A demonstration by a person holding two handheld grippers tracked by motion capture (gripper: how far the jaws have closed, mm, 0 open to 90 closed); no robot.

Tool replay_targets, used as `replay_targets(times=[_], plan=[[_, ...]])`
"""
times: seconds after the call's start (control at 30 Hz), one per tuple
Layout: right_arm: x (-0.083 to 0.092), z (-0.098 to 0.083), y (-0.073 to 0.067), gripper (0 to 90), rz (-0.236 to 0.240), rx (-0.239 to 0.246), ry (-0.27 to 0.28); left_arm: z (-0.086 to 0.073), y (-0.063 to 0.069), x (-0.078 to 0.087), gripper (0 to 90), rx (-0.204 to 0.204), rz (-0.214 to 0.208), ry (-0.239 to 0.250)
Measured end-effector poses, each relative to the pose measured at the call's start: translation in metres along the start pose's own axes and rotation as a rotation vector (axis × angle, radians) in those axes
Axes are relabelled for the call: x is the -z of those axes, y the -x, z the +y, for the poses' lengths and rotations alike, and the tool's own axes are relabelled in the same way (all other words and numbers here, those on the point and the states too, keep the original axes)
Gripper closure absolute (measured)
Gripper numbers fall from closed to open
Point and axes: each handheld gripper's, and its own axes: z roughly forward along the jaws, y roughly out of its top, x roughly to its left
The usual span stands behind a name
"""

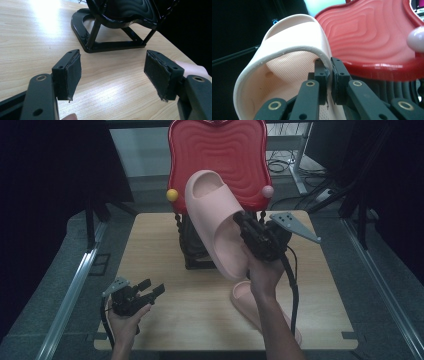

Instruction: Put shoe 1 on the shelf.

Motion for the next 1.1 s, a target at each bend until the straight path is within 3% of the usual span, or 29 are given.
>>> replay_targets(times=[0.47, 0.83, 1.1], plan=[[-0.041, 0.023, -0.003, 84.1, -0.056, -0.020, 0.003, 0.000, -0.003, 0.002, 30.0, 0.013, -0.001, 0.008], [-0.070, 0.031, -0.005, 84.1, -0.063, -0.051, 0.008, 0.000, 0.001, 0.001, 29.9, -0.032, 0.048, 0.000], [-0.090, 0.037, -0.006, 84.0, -0.091, -0.048, -0.006, 0.000, 0.000, 0.002, 29.9, -0.024, 0.042, 0.004]])
